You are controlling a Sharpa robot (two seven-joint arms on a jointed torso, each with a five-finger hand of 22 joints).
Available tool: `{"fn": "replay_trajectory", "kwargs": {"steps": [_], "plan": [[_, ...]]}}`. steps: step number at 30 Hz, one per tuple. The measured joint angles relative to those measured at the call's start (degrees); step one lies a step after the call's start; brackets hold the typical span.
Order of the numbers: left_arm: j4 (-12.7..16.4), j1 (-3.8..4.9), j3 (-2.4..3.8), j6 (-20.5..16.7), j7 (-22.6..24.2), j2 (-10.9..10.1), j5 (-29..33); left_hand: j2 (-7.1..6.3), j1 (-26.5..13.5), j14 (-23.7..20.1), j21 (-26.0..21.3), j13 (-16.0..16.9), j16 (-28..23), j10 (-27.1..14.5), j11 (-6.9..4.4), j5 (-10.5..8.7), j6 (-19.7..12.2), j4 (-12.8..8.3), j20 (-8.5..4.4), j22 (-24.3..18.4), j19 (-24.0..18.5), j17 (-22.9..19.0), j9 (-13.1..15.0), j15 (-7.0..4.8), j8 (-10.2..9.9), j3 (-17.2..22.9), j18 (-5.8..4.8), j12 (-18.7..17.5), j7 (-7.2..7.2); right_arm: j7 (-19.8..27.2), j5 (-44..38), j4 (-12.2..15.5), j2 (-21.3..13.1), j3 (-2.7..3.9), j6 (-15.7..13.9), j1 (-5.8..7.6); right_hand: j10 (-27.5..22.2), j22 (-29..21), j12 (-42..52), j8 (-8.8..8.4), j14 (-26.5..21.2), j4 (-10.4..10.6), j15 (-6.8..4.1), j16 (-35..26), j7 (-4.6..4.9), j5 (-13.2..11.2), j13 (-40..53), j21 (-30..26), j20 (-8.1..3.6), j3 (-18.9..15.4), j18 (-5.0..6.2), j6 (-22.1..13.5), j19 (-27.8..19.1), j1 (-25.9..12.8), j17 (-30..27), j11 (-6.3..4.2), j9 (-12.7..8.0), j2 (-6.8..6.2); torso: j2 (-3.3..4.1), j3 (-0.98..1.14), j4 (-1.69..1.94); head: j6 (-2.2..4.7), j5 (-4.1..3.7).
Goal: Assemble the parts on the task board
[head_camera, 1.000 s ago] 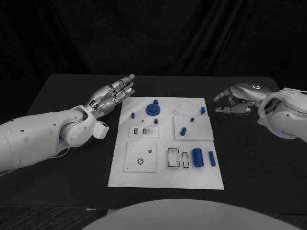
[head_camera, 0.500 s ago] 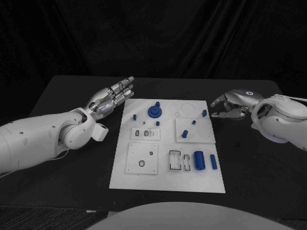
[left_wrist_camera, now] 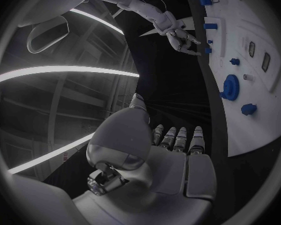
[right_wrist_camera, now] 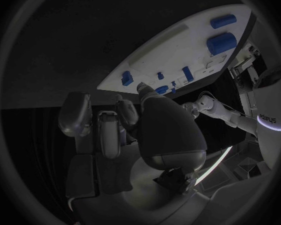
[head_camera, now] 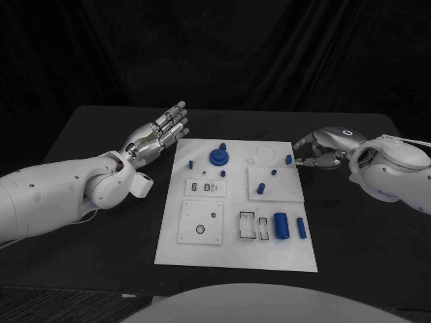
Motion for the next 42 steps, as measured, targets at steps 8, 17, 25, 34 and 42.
{"fn": "replay_trajectory", "kwargs": {"steps": [8, 17, 25, 34, 42], "plan": [[0.0, -0.03, 0.01, -0.3, 0.0, 0.1, 0.0, 0.94, 1.6, 0.0, 0.0, 0.0, 0.0, 0.0, 0.0, 4.63, 2.0, -0.8, -0.22, 0.0, -0.2, 0.0, 0.2, 0.0, 0.0, 0.8, 0.0, 0.0, 2.63, 0.0, 0.2, -0.6, 0.5, 0.01, 0.0, -0.43, -0.1, 0.0, 0.1, 0.09, 0.0, -0.6, 0.0, 0.0, 0.1, 2.0, 0.0, 0.0, 0.34, 0.5, 0.0, -0.1, -0.3, 0.4, 0.0, 0.11, 0.7, 0.32, -0.01, 0.02, 0.03, -0.27, 0.01], [0.0, -0.07, 0.01, -0.3, 0.1, 0.1, 0.0, 1.44, 4.0, 0.0, 0.0, 0.0, 0.0, 0.0, 0.0, 8.36, 2.1, -2.6, -0.22, 0.0, -0.2, 0.0, 0.2, 0.0, 0.0, 2.6, 0.0, 0.0, 2.68, 0.0, 0.2, -1.4, 1.4, 0.01, -0.1, -1.06, -0.2, 0.0, 0.1, 0.98, -0.2, -1.5, 0.21, 0.0, 0.21, 1.9, 0.0, 0.0, 0.41, 0.7, 0.02, 0.8, -0.4, 1.5, 0.0, 0.43, 1.8, -0.4, 0.0, 0.03, 0.05, -0.45, 0.0], [-0.1, -0.12, 0.0, -0.3, 0.1, 0.2, 0.0, 1.44, 4.0, 0.0, 0.0, 0.0, 0.0, 0.0, -0.01, 8.36, 2.1, -2.6, -0.22, 0.0, -0.2, 0.0, 0.2, -0.01, 0.0, 2.6, 0.0, 0.0, 2.68, 0.1, 0.3, -2.2, 2.2, 0.02, -0.3, -1.34, -0.3, 0.0, 0.2, 1.24, -0.2, -1.8, 0.22, 0.2, 0.21, 0.6, 0.0, 0.4, 0.61, 0.7, 0.02, 0.8, -0.6, 1.8, 0.0, 0.53, 2.6, -0.39, 0.0, 0.03, 0.07, -0.47, 0.09], [-0.3, -0.15, 0.0, -0.2, 0.1, 0.4, 0.0, 1.44, 4.0, 0.0, 0.0, 0.0, 0.0, 0.0, -0.01, 8.13, 2.3, -2.6, -0.22, 0.0, -0.2, 0.0, 0.3, -0.01, 0.0, 2.6, 0.0, 0.0, 2.89, 0.2, 0.3, -3.3, 3.2, 0.04, -0.7, -1.47, -0.5, 0.0, 0.3, 1.46, -0.1, -2.0, 0.37, 0.2, 0.21, -0.5, 0.0, 0.3, 0.61, 0.5, 0.02, 0.8, -0.6, 2.0, 0.0, 0.74, 3.3, -0.45, -0.03, 0.01, 0.07, -0.55, 0.24], [-0.4, -0.17, 0.01, 0.0, 0.1, 0.5, 0.0, 1.68, 3.8, 0.0, 0.0, 0.0, 0.0, 0.0, -0.01, 7.78, 2.5, -2.3, -0.22, 0.0, -0.2, 0.0, 0.3, -0.01, 0.2, 2.3, 0.0, 0.0, 3.09, 0.2, 0.3, -4.1, 3.8, 0.06, -0.7, -1.6, -0.5, 0.0, 0.5, 1.45, -0.1, -2.1, 0.37, 0.2, 0.29, -0.5, 0.0, 0.2, 0.61, 0.7, 0.02, 0.9, -1.0, 2.0, 0.0, 0.8, 3.5, -0.43, -0.02, 0.01, 0.05, -0.72, 0.39]]}}
